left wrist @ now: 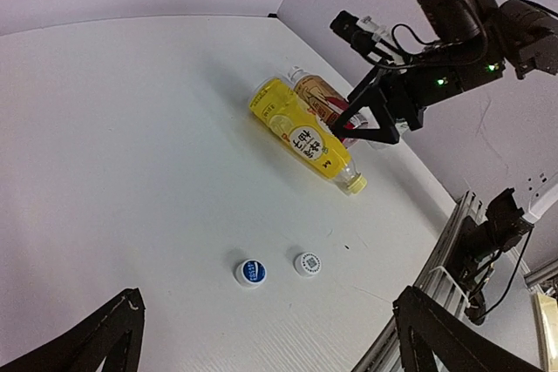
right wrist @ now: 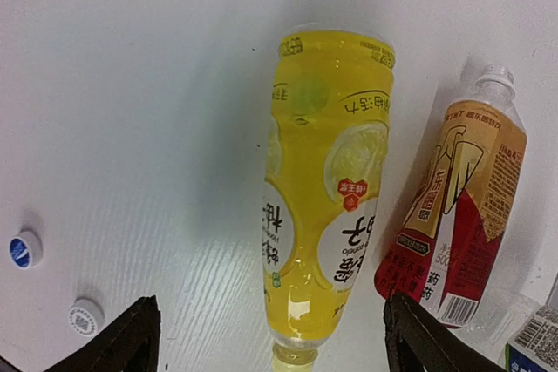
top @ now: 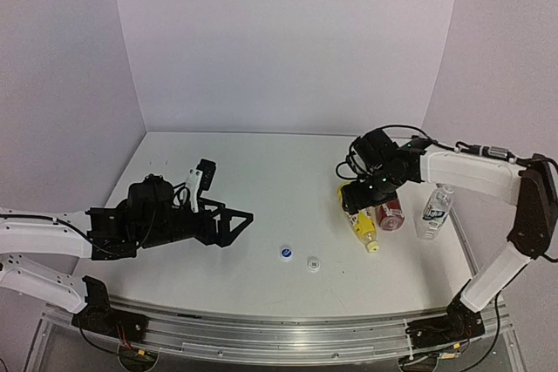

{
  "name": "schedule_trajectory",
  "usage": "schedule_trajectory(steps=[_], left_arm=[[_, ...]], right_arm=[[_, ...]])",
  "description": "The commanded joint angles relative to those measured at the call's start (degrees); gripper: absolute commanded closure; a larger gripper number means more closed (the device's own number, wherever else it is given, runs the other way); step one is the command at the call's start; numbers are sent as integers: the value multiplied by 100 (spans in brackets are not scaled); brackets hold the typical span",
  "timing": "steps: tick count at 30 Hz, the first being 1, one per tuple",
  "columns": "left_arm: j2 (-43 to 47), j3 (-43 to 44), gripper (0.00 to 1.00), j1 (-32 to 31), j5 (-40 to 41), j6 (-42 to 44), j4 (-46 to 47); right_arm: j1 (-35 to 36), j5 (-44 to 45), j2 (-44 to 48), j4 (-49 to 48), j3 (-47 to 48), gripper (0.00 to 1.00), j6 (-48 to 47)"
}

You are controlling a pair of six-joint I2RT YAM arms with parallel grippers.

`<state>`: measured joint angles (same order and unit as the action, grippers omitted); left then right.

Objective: Unscrew the bottle caps

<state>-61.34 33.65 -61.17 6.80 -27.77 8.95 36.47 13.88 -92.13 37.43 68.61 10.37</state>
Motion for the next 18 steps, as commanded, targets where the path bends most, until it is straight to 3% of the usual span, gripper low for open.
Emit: schedule_trajectory(steps=[1,13,18], left_arm=[[113,52,0,-9,175,-202,12],[247,1,0,-11,320,-489,-84],[299,-14,0,-10,423,-651,-125]], right_arm=[[3,753,-595,86,377,17,-12],[-76,816,-1801,-173,482,26,246],[-93,822,-1707,-412,198,42,321]])
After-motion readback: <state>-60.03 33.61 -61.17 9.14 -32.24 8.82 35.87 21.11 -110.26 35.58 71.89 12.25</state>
